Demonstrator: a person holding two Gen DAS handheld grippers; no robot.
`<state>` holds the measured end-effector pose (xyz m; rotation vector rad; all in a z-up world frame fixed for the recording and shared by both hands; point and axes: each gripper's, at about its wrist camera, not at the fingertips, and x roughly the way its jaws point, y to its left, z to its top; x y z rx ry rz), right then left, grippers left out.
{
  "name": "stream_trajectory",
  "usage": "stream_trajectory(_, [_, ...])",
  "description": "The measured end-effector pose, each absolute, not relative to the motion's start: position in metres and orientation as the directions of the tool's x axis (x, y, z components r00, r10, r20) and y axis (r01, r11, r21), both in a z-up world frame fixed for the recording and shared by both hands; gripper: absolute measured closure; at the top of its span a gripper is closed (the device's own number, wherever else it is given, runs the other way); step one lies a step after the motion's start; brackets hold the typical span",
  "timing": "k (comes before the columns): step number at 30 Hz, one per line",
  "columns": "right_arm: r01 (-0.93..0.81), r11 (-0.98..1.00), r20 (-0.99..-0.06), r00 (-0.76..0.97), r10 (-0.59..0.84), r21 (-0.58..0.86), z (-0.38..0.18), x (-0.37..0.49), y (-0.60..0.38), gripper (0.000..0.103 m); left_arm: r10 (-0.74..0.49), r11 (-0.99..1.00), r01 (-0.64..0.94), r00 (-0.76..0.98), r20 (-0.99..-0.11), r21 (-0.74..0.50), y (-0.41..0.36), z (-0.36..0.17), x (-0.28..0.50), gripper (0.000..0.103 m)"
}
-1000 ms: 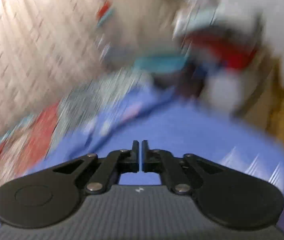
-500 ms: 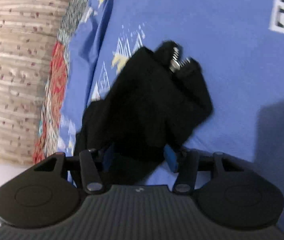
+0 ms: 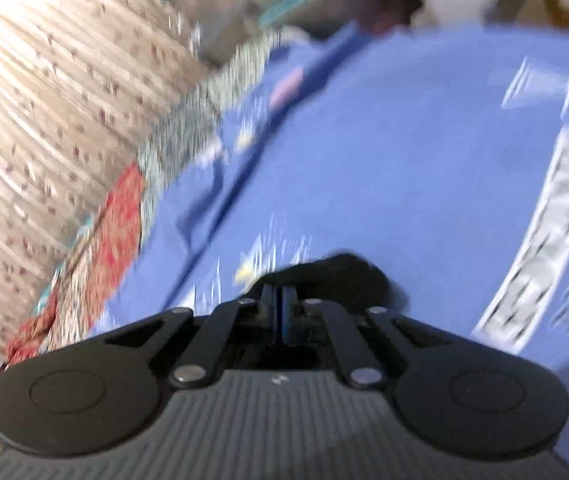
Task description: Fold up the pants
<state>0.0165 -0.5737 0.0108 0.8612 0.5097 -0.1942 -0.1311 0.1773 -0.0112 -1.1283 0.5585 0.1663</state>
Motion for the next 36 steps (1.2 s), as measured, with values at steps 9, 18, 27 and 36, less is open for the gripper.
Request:
stream_trajectory(9, [0.523,0.705,-0.537,0.810,-0.237,0.478,0.017,-0.029,-0.607,0.091,-0.191,0.559,-0.457,0.741,-0.643,-0.692,0.147,-0.029,-0.138,0.083])
stream_trajectory(18, [0.565,0.696,-0.565,0.779,-0.274,0.442,0.002,-0.023,-0.609,0.074,-0.044,0.611,-0.462,0.791,-0.610,-0.643,0.183,0.004,-0.182,0.066])
stream_trajectory(27, [0.101,0.873,-0.600,0.763,0.240,0.478,-0.017,0.095,-0.505,0.038,-0.083,0.713,-0.362,0.807,-0.585,-0.601,0.186,0.018,-0.055,0.052])
stream_trajectory(36, [0.072,0.912,-0.729,0.627,0.274,0.405,-0.050,0.161,-0.474,0.093,-0.208,0.756,-0.340,0.685,-0.698,-0.559,0.142,-0.039,0.059,0.097])
